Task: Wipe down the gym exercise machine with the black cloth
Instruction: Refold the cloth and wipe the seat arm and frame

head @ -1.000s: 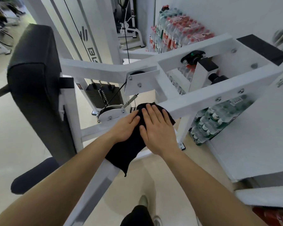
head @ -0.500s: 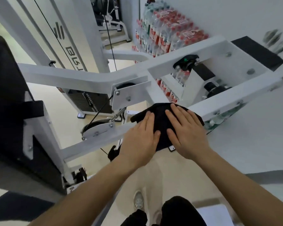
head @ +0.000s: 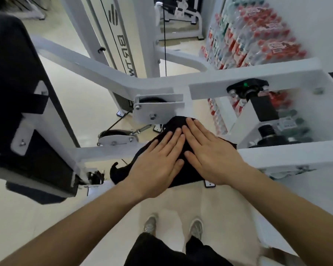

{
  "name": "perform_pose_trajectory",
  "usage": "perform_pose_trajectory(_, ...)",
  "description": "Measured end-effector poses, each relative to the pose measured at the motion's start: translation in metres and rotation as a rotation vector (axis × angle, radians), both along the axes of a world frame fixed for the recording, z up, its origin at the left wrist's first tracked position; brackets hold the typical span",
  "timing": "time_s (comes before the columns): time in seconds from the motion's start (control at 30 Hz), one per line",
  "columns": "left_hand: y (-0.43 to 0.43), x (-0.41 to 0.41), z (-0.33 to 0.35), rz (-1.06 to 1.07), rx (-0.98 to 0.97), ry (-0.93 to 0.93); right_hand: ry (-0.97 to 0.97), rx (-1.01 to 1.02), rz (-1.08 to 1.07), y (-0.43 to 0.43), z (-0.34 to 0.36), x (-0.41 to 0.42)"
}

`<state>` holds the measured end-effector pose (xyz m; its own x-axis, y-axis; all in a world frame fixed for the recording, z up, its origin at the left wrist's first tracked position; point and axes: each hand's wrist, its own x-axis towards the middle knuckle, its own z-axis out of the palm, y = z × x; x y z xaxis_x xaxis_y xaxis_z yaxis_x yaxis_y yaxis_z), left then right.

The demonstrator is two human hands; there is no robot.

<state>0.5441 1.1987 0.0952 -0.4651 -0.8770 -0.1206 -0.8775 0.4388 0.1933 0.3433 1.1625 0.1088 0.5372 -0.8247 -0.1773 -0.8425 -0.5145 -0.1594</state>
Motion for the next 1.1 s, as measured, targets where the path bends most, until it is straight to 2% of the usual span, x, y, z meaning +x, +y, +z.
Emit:
perform_pose_trajectory(0.1,0.026,-0.009,0.000,-0.005,-0.056,-0.054,0.034,-0.003,0.073,0.024,0.002,-0.017)
perform_pose_trajectory(0.2,0.022,-0.014,0.001,0.033,-0.053,-0.051,-0.011,0.033,0.095,0.011,0.003,-0.022)
perform_pose_trajectory(0.33,-0.026,-0.023,0.004,0.112,0.085,0.057,-0.082,0.111,0.072,-0.041,0.002,-0.014)
perform_pose_trajectory(0.43,-0.045,-0.028,0.003,0.100,0.112,0.090,-0.122,0.184,0.069,-0.056,0.006,-0.014)
perform_pose_trajectory(0.63,0.007,-0.019,-0.001,-0.036,-0.051,-0.018,-0.021,0.069,0.146,0.001,0.013,-0.033)
perform_pose_trajectory(0.7,0.006,-0.017,-0.001,-0.058,-0.072,-0.019,-0.031,0.047,0.119,0.006,0.014,-0.031)
perform_pose_trajectory(0.8,-0.020,-0.020,0.000,-0.033,0.017,0.034,-0.078,0.135,0.043,-0.019,0.012,-0.019)
perform_pose_trajectory(0.93,-0.052,-0.020,-0.002,0.016,0.066,0.101,-0.127,0.139,0.000,-0.047,0.009,-0.008)
perform_pose_trajectory(1.1,-0.035,-0.017,-0.001,-0.064,0.040,0.110,-0.106,0.141,0.006,-0.026,0.016,-0.020)
